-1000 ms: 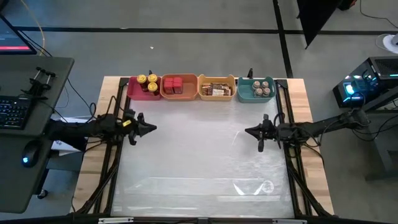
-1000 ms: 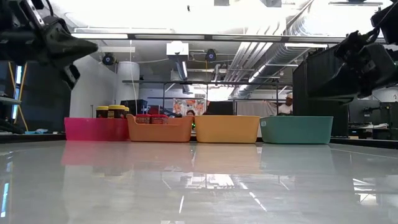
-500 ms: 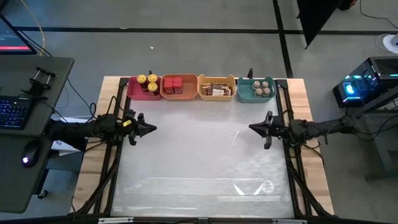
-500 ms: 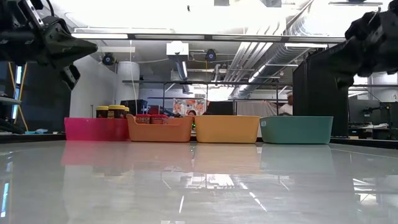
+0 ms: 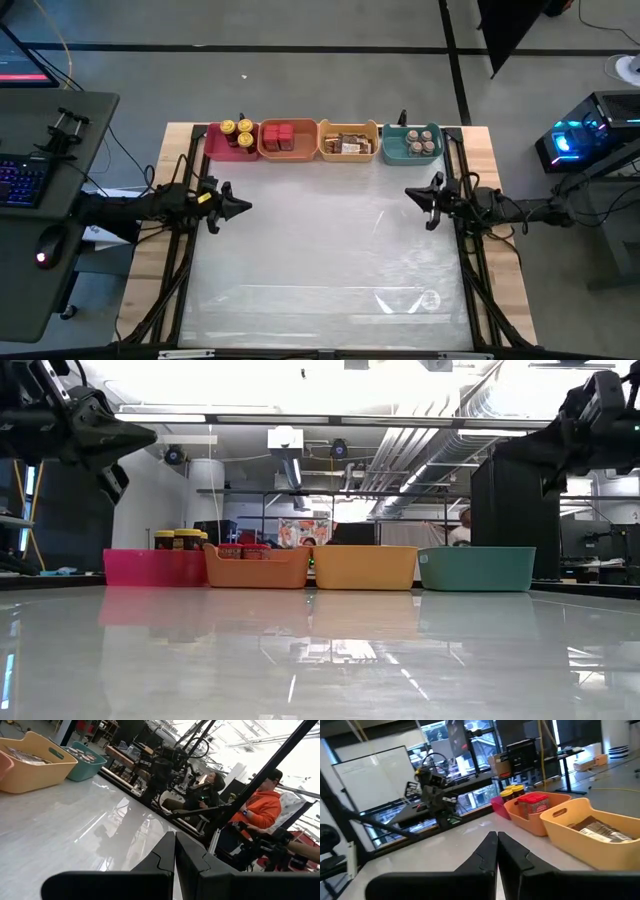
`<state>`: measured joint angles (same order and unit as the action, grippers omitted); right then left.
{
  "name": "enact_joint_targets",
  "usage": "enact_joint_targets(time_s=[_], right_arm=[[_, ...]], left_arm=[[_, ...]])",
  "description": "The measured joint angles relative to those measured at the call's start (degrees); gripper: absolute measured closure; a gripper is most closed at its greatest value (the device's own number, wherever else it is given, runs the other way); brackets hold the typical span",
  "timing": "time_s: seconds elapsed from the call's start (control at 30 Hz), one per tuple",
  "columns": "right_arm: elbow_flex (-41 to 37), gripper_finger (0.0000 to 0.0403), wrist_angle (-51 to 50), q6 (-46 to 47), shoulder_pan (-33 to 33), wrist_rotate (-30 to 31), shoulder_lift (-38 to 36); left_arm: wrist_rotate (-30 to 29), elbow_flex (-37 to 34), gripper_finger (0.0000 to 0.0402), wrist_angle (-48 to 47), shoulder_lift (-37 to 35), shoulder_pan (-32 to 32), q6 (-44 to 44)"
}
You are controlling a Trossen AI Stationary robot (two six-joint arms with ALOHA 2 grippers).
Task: Sort spices by type
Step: Return to Home Position
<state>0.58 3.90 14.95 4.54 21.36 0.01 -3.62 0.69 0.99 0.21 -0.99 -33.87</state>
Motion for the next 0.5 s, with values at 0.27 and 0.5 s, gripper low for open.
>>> enact_joint_targets(time_s=[0.27, 0.5], right_arm=[[0.0, 0.04, 0.0, 0.01, -7.14, -0.37, 0.0], [0.0, 0.04, 0.0, -0.01, -8.9, -0.37, 0.0]], left_arm=[[-0.02, 0.0, 0.0401, -0.03, 0.0, 0.38, 0.0], [0.0, 0.0, 0.0401, -0.02, 0.0, 0.98, 0.0]])
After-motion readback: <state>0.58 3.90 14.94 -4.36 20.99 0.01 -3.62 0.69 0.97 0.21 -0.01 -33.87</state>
